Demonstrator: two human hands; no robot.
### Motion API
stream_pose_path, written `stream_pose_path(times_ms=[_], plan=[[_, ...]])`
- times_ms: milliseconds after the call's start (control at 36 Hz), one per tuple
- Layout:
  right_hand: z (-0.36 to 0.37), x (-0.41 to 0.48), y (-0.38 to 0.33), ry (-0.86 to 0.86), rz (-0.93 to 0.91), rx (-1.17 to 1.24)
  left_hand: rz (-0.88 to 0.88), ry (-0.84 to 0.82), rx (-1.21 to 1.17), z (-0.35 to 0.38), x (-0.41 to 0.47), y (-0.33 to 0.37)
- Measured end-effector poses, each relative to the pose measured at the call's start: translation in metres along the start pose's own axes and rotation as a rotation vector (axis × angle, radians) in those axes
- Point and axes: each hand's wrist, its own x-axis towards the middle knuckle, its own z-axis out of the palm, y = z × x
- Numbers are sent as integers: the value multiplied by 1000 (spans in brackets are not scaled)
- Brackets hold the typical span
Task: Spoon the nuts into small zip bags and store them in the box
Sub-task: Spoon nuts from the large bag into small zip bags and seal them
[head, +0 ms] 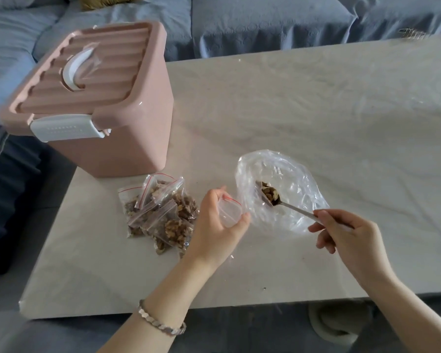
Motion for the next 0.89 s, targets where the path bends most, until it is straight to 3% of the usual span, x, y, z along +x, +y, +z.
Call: stream_pose_path(times_ms=[222, 472, 556, 694, 889], plan=[[-11, 2, -11, 77, -84, -40, 246, 65, 132, 6, -14, 18], [-23, 4, -34, 129, -19, 90, 170, 40, 69, 4, 3, 7], [-22, 4, -47, 107, 6, 86, 102, 38, 78, 5, 7, 0], [-18, 4, -66, 23, 32, 35, 203, 139, 161, 8, 13, -11], [-10, 12, -90, -145, -6, -186, 287, 68, 191, 4, 13, -10]])
